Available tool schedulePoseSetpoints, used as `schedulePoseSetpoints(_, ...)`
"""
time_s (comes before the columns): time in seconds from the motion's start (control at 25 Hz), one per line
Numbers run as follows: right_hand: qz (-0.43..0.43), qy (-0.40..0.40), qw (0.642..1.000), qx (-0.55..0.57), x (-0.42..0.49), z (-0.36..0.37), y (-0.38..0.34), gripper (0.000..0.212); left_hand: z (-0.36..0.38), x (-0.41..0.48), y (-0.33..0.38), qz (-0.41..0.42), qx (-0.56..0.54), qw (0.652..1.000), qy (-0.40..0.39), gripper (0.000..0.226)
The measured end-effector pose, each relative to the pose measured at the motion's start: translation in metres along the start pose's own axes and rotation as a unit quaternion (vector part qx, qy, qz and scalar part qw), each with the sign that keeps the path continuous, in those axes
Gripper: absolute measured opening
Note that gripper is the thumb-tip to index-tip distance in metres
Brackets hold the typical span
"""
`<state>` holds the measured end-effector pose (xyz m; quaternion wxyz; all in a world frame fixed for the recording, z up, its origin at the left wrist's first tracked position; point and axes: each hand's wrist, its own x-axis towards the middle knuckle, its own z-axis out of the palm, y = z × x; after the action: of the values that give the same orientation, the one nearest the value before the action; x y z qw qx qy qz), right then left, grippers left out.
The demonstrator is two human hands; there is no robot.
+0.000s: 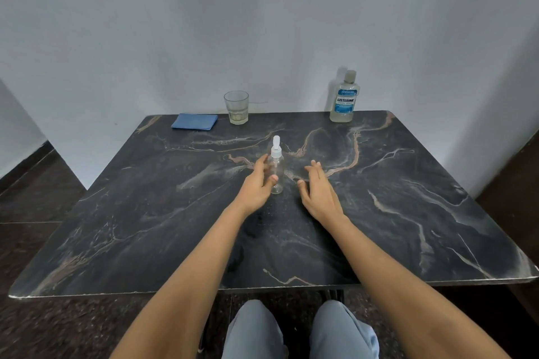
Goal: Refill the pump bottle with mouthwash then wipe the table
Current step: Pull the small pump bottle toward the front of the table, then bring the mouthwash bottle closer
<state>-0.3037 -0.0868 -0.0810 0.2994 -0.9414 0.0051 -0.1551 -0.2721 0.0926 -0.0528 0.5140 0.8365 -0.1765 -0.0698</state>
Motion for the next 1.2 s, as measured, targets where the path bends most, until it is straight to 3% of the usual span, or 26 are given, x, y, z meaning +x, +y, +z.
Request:
schedulePoseSetpoints(0.08,0.02,0.01,0.999,0.039,-0.001,-0.003,0.002,0.045,0.005,-0.008,0.0,-0.018,-0.034,0.997,0.061,0.071)
schedulePoseSetpoints(0.2,0.061,0.065,0.989,0.115,0.0,-0.012,0.009,0.043,0.029,-0.036,0.01,-0.001,-0.039,0.957,0.289,0.033)
schedulePoseSetpoints(0.24,0.071,0.081,0.986,0.129,0.002,-0.017,0.01,0.042,0.039,-0.046,0.019,0.026,-0.025,0.949,0.314,0.024)
schedulePoseSetpoints(0.44,0.104,0.136,0.973,0.157,0.024,-0.045,0.033,0.04,0.086,-0.015,0.053,0.14,0.111,0.978,0.112,0.009)
schedulePoseSetpoints(0.76,0.146,0.141,0.967,0.156,0.087,-0.057,0.096,0.05,0.125,0.099,0.033,0.103,0.221,0.966,0.09,0.026)
schedulePoseSetpoints(1.0,0.163,0.148,0.958,0.183,0.188,-0.057,0.137,0.071,0.137,0.111,0.011,0.132,0.235,0.958,0.098,0.03)
schedulePoseSetpoints(1.2,0.195,0.111,0.935,0.274,0.263,-0.06,0.164,0.08,0.135,0.115,0.011,0.129,0.249,0.956,0.091,0.036)
